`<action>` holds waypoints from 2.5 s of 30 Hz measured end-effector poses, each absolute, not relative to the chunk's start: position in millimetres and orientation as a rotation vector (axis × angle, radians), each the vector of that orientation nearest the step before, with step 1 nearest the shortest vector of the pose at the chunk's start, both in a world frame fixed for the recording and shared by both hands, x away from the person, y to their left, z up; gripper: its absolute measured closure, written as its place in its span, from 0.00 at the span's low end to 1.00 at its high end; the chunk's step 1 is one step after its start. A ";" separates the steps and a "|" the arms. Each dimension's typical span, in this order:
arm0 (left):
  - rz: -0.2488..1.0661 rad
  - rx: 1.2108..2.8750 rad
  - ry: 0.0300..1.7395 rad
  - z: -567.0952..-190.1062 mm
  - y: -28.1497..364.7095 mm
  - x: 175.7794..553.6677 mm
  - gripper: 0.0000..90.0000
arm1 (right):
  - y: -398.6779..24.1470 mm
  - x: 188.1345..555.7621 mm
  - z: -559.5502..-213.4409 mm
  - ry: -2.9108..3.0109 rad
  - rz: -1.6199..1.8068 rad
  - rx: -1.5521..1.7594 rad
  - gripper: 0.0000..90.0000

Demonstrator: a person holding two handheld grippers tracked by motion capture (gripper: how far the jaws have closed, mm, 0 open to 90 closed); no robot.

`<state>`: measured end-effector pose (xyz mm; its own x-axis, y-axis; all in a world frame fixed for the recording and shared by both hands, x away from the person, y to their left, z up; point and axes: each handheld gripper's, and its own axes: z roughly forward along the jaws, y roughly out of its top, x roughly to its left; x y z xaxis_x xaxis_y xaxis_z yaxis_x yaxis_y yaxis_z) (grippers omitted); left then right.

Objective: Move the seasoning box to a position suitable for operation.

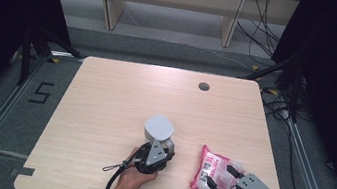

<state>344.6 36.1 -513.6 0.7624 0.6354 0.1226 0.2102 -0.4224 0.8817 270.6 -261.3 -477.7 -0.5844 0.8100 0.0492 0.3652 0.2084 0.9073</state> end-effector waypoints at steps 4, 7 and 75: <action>0.548 2.006 0.602 -513.8 48.3 339.5 0.86 | -261.5 270.9 -477.8 2.053 1.350 1.081 0.24; 0.563 2.006 0.599 -513.6 56.7 335.7 0.86 | -261.5 270.7 -478.1 2.050 1.345 1.077 0.24; 0.730 1.918 0.839 -504.3 121.4 395.4 0.75 | -259.9 271.9 -479.6 2.078 1.338 1.091 0.24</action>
